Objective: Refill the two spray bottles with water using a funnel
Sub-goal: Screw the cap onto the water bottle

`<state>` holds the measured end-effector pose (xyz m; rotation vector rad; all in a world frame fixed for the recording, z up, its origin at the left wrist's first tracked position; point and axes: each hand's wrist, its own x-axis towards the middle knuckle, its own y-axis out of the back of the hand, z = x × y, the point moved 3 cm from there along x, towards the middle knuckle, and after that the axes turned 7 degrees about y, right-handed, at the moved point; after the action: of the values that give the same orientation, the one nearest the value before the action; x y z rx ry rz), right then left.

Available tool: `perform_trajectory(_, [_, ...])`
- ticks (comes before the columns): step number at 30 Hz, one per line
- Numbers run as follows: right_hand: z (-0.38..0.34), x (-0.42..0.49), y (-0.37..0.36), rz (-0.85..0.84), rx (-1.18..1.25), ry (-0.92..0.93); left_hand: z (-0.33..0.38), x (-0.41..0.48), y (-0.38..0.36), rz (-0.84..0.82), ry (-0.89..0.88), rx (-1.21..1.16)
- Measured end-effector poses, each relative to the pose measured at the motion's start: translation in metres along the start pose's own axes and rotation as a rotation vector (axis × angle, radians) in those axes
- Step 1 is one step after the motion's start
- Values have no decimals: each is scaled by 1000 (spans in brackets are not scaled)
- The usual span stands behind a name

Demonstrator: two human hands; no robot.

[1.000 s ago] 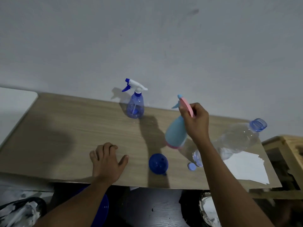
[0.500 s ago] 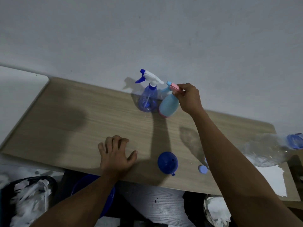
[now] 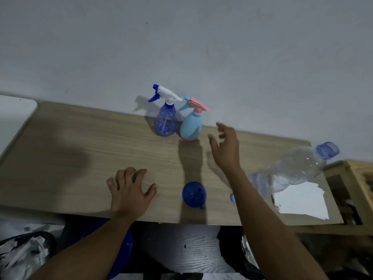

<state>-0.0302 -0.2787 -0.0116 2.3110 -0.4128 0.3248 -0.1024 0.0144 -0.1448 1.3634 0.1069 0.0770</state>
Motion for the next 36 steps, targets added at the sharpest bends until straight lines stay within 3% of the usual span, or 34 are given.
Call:
perform_trajectory(7, [71, -181, 40, -197, -212, -242, 3, -7, -1, -19, -12, 16])
perform_trajectory(11, [92, -204, 55, -249, -245, -383, 25, -36, -5, -39, -35, -10])
perform_trajectory(14, [102, -207, 54, -349, -279, -336, 47, -69, -9, -43, -71, -15])
perform_trajectory(25, [127, -215, 88, -266, -110, -248, 88, -134, -13, -70, -26, -56])
perform_trajectory(29, [143, -210, 129, -170, -58, -246, 122, -142, 10, -9, 93, -353])
perform_trajectory(32, [154, -184, 175, -43, 68, -309, 175, -139, 37, 132, -22, -479])
perform_trajectory(36, [126, -115, 235, 95, 262, -174, 253, -121, 80, 152, -168, -740])
